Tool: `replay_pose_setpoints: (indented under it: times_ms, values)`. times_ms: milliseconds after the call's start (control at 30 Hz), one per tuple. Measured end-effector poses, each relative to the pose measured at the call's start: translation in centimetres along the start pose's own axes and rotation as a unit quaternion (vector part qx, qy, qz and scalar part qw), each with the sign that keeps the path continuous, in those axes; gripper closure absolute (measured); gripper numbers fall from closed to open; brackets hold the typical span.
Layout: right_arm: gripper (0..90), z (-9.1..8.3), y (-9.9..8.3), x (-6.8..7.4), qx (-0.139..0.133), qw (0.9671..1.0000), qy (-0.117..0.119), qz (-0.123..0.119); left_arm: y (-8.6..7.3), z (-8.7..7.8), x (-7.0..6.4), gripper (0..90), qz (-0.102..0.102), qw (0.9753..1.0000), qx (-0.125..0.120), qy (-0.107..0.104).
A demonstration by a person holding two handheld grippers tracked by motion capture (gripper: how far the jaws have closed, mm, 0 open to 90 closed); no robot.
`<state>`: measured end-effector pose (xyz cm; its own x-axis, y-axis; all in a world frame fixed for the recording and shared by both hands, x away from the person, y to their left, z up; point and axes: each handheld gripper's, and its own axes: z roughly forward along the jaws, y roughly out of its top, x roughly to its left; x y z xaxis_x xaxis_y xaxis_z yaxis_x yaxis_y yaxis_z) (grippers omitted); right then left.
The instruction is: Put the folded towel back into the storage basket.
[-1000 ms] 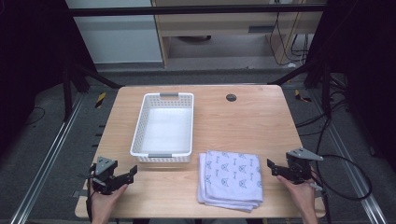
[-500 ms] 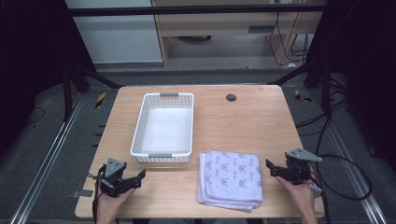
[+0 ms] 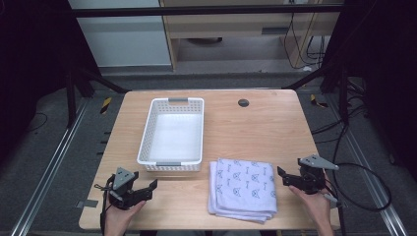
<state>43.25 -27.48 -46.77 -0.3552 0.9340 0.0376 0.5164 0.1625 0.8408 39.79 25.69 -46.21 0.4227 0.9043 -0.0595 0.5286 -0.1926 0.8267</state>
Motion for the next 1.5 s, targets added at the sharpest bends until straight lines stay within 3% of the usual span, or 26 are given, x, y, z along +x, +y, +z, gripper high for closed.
replay_pose_setpoints:
  times_ms: [233, 500, 867, 1200, 1500]
  values:
    - [19.5, -0.3, 0.7, 0.6, -0.013, 0.9998, 0.012, -0.008, 0.3, -0.1, -1.2, 23.7, 0.0, 0.9998, -0.005, -0.018]
    - [21.9, -0.6, 1.6, 0.9, -0.016, 0.9997, 0.02, -0.007, 1.2, -0.6, -2.6, 24.5, 0.021, 0.9993, -0.013, -0.03]
    - [24.6, -1.0, 3.8, 1.6, -0.032, 0.999, 0.03, -0.011, 3.9, -1.0, -4.0, 24.3, 0.041, 0.9978, -0.036, -0.037]
    - [26.5, -1.0, 6.3, 1.8, -0.05, 0.9981, 0.036, -0.004, 6.2, -0.3, -5.9, 25.1, 0.031, 0.9971, -0.049, -0.05]
    - [26.7, -0.6, 6.2, 2.1, -0.044, 0.9981, 0.042, -0.004, 6.6, 0.8, -7.8, 27.1, 0.038, 0.9966, -0.039, -0.062]
